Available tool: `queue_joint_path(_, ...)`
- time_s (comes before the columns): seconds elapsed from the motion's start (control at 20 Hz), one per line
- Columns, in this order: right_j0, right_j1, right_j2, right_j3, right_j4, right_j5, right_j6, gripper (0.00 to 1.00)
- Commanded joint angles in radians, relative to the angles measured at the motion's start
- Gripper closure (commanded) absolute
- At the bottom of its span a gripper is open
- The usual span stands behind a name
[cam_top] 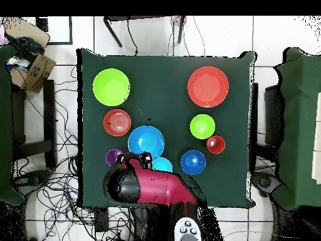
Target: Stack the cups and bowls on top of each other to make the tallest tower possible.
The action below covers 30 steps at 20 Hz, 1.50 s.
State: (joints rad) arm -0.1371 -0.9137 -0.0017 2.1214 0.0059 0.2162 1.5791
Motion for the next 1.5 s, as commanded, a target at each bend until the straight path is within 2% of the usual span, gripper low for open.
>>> queue_joint_path(0.05, -0.040, 0.167, 0.026, -0.113, -0.031, -0.039, 0.114, 0.00)
queue_joint_path(0.35, -0.027, 0.166, -0.005, -0.160, -0.012, 0.025, 0.127, 0.00)
queue_joint_path(0.65, -0.013, 0.158, -0.011, -0.163, 0.000, 0.048, 0.140, 0.00)
queue_joint_path(0.95, -0.012, 0.157, 0.002, -0.168, 0.011, 0.086, 0.137, 0.00)
queue_joint_path(1.5, -0.021, 0.170, 0.029, -0.188, -0.003, 0.095, 0.106, 0.00)
